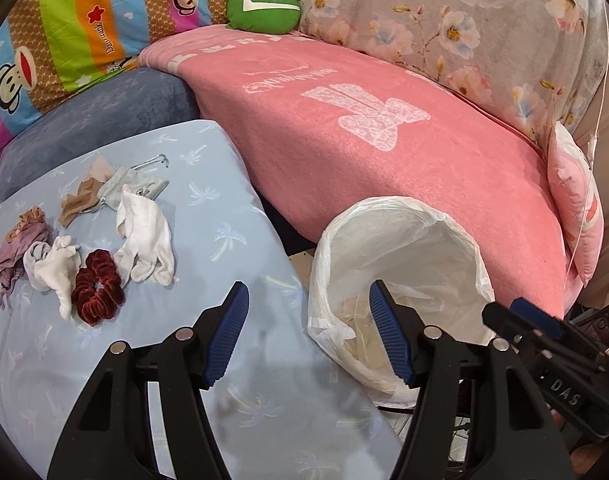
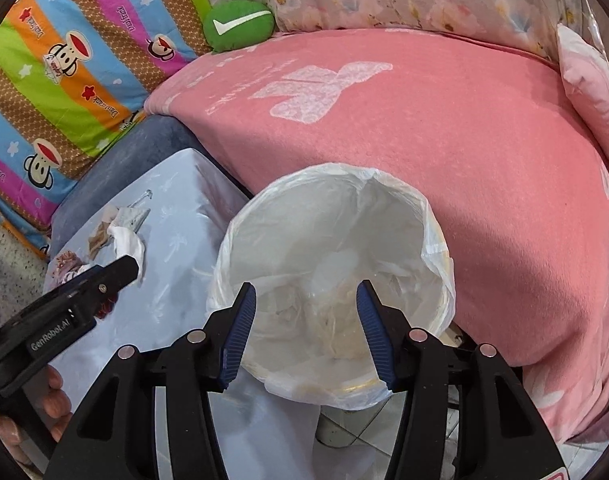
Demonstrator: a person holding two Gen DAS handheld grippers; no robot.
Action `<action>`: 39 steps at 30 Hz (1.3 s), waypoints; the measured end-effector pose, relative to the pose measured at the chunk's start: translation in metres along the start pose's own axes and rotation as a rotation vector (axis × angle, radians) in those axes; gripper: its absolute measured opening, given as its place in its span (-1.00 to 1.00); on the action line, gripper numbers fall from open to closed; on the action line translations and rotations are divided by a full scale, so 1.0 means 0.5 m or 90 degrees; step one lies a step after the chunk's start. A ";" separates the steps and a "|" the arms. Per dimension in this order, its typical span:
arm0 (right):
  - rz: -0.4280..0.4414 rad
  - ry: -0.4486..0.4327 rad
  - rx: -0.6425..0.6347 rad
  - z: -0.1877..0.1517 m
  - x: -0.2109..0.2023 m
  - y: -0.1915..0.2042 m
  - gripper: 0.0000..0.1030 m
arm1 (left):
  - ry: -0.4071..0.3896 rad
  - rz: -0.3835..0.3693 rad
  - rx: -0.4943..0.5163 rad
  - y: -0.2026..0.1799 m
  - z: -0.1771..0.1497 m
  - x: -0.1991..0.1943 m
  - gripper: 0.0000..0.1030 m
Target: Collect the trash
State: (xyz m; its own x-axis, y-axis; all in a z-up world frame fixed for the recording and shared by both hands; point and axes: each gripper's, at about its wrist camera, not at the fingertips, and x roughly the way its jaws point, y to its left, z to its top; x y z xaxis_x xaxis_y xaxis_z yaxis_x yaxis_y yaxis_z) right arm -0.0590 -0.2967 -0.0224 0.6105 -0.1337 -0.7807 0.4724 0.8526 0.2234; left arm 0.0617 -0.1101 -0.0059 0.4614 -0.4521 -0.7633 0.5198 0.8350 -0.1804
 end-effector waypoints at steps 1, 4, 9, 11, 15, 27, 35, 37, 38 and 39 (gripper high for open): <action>0.003 -0.005 -0.004 0.004 -0.003 0.010 0.05 | -0.002 0.002 -0.005 0.007 0.000 -0.003 0.18; 0.017 -0.015 -0.014 0.015 -0.006 0.041 0.05 | -0.006 0.010 -0.018 0.033 0.001 -0.009 0.22; 0.039 -0.019 -0.039 0.021 0.004 0.103 0.05 | -0.009 0.033 -0.050 0.095 -0.003 -0.019 0.28; 0.049 -0.018 -0.050 0.021 0.011 0.131 0.05 | -0.012 0.041 -0.068 0.122 -0.007 -0.024 0.31; 0.068 -0.013 -0.076 0.017 0.023 0.189 0.05 | -0.013 0.059 -0.102 0.180 -0.013 -0.033 0.31; 0.117 0.008 -0.170 -0.010 0.073 0.390 0.05 | -0.012 0.116 -0.222 0.386 -0.049 -0.058 0.31; 0.151 0.037 -0.225 -0.041 0.136 0.518 0.05 | 0.002 0.147 -0.289 0.515 -0.075 -0.059 0.31; 0.157 0.046 -0.238 -0.049 0.156 0.546 0.05 | 0.004 0.149 -0.304 0.547 -0.080 -0.056 0.31; 0.161 0.051 -0.244 -0.053 0.166 0.561 0.05 | 0.006 0.150 -0.313 0.562 -0.083 -0.054 0.31; 0.164 0.055 -0.251 -0.056 0.176 0.575 0.05 | 0.008 0.151 -0.321 0.575 -0.085 -0.052 0.31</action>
State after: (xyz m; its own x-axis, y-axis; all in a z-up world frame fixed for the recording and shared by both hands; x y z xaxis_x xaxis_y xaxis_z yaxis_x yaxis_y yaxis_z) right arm 0.1125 -0.0490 -0.0433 0.6129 0.1354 -0.7785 0.0257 0.9813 0.1910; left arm 0.1689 0.1552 -0.0644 0.5143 -0.2320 -0.8256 -0.0070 0.9615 -0.2746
